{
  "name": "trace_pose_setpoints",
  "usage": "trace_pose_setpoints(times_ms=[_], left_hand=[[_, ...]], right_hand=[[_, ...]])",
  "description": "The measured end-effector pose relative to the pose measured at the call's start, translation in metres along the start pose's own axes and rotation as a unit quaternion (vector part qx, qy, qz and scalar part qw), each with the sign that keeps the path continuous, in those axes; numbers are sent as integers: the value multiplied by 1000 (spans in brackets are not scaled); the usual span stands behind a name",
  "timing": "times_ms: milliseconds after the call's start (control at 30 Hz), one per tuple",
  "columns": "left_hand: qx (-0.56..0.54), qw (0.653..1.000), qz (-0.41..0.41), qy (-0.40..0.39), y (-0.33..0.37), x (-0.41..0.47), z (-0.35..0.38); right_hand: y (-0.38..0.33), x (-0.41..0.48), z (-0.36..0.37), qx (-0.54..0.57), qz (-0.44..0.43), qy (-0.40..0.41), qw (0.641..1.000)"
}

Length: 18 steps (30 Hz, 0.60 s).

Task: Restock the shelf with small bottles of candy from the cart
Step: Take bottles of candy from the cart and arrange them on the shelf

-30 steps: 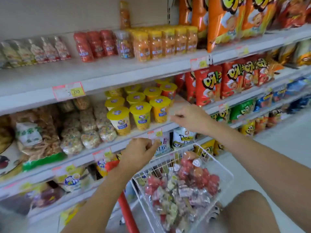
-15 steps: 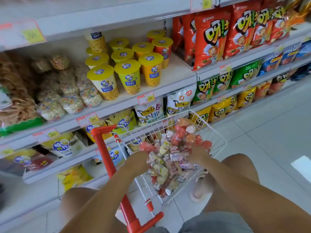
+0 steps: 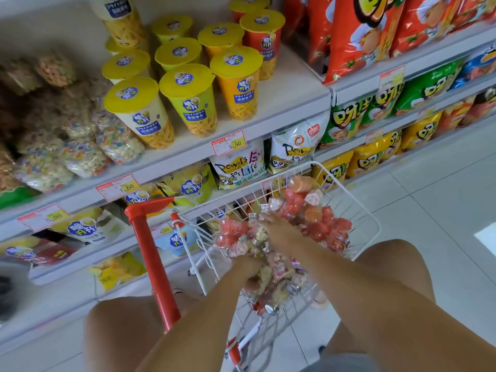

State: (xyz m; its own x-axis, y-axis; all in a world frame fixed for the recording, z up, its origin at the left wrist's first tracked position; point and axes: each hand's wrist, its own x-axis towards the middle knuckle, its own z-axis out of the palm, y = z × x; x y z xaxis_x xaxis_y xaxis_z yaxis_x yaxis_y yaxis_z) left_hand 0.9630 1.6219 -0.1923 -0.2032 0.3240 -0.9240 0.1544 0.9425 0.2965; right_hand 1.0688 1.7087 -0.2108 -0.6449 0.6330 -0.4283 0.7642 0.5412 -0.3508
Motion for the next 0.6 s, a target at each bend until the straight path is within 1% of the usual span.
trace_pose_setpoints(times_ms=[100, 200, 267, 367, 467, 533, 600], left_hand=[[-74, 996, -45, -38, 0, 3, -4], [-113, 989, -73, -60, 2, -5, -8], [-125, 987, -82, -62, 3, -8, -9], [-164, 980, -83, -74, 2, -9, -8], [-222, 964, -78, -122, 1, -10, -7], [-228, 962, -58, -139, 2, -15, -8], [-224, 962, -23, -156, 7, -21, -9]], right_hand=[[6, 0, 6, -11, 8, -2, 1000], [3, -1, 4, -71, 28, 1, 997], [-1, 1, 4, -75, 60, -30, 995], [2, 2, 0, -50, 101, -73, 991], [9, -3, -8, 38, 129, -65, 989], [10, -16, -21, 130, 146, -30, 980], [12, -33, -39, 239, 149, 25, 959]])
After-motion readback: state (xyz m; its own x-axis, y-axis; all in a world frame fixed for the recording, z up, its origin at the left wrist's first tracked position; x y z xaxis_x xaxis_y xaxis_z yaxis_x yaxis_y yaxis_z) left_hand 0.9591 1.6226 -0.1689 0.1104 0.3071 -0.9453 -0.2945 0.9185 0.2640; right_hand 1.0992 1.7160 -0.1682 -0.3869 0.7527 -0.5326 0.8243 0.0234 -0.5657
